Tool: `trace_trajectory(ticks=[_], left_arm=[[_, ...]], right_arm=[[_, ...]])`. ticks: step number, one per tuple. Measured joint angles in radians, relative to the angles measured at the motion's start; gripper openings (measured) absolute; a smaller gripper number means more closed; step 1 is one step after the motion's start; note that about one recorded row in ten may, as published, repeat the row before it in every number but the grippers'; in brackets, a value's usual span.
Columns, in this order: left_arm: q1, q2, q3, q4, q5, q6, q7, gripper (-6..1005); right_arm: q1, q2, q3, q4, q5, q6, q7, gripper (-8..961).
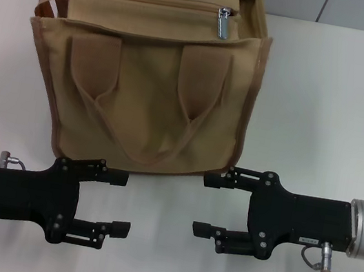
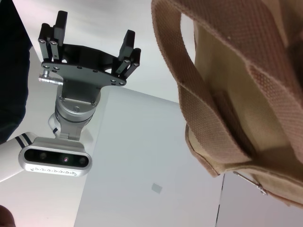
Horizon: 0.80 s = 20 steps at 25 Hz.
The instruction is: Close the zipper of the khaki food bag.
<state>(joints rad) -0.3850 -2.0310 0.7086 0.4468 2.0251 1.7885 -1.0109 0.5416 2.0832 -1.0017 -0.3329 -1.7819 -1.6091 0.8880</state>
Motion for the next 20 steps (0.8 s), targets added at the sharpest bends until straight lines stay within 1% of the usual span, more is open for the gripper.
trace_trajectory(ticks=[20], left_arm=[[-0.008, 0.0, 0.0, 0.001, 0.001, 0.003, 0.002, 830]], right_arm=[[-0.002, 0.0, 0.0, 0.008, 0.001, -0.008, 0.0, 742]])
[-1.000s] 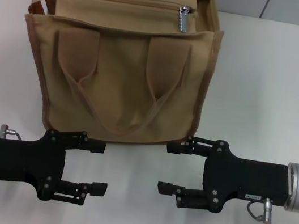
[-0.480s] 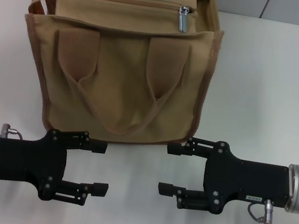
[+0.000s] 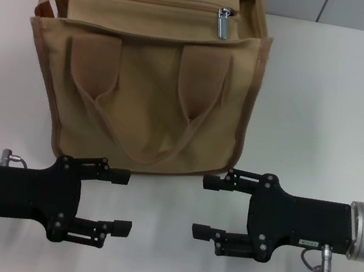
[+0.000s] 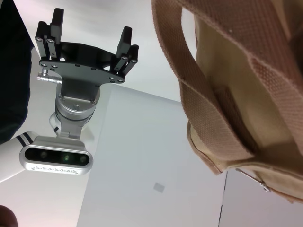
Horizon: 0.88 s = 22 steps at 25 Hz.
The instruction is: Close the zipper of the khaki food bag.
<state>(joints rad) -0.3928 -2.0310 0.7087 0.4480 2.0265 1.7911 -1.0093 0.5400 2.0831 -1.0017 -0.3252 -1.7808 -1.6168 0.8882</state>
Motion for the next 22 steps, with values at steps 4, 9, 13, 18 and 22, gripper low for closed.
trace_trajectory(ticks=[4, 9, 13, 18, 22], left_arm=[[0.0, 0.0, 0.0, 0.0, 0.0, 0.001, 0.0, 830], [0.0, 0.0, 0.0, -0.001, -0.001, 0.001, 0.0, 830], [0.0, 0.0, 0.0, -0.001, -0.002, 0.002, 0.0, 829], [0.0, 0.0, 0.0, -0.001, -0.003, 0.002, 0.0, 829], [0.0, 0.0, 0.0, 0.0, -0.003, 0.002, 0.0, 829]], right_arm=[[0.0, 0.0, 0.0, 0.0, 0.0, 0.0, 0.0, 742], [0.0, 0.0, 0.0, 0.0, 0.0, 0.003, 0.0, 742], [0.001, 0.0, 0.0, 0.0, 0.0, 0.004, 0.0, 742], [0.001, 0.0, 0.0, 0.0, 0.0, 0.007, 0.0, 742], [0.002, 0.0, 0.0, 0.0, 0.0, 0.006, 0.0, 742]])
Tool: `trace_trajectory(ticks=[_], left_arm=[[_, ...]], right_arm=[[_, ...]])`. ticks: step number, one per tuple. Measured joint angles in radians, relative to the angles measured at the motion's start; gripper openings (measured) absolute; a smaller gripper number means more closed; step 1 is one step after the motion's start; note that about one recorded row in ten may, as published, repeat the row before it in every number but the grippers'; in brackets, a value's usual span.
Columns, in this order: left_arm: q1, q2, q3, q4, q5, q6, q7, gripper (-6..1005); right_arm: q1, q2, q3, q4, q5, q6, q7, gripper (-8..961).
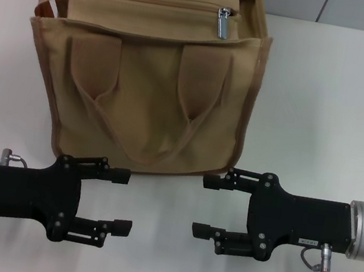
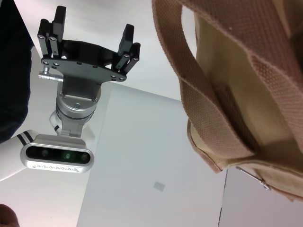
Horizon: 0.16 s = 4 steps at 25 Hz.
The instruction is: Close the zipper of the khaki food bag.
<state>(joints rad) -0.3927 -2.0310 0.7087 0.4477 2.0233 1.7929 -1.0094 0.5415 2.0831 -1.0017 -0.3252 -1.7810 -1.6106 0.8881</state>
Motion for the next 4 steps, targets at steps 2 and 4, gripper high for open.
trace_trajectory(ticks=[2, 4], left_arm=[[0.0, 0.0, 0.0, 0.0, -0.001, 0.0, 0.0, 829], [0.0, 0.0, 0.0, 0.0, -0.001, 0.0, 0.0, 829]], right_arm=[[0.0, 0.0, 0.0, 0.0, -0.001, 0.0, 0.0, 742], [0.0, 0.0, 0.0, 0.0, -0.001, 0.0, 0.0, 742]])
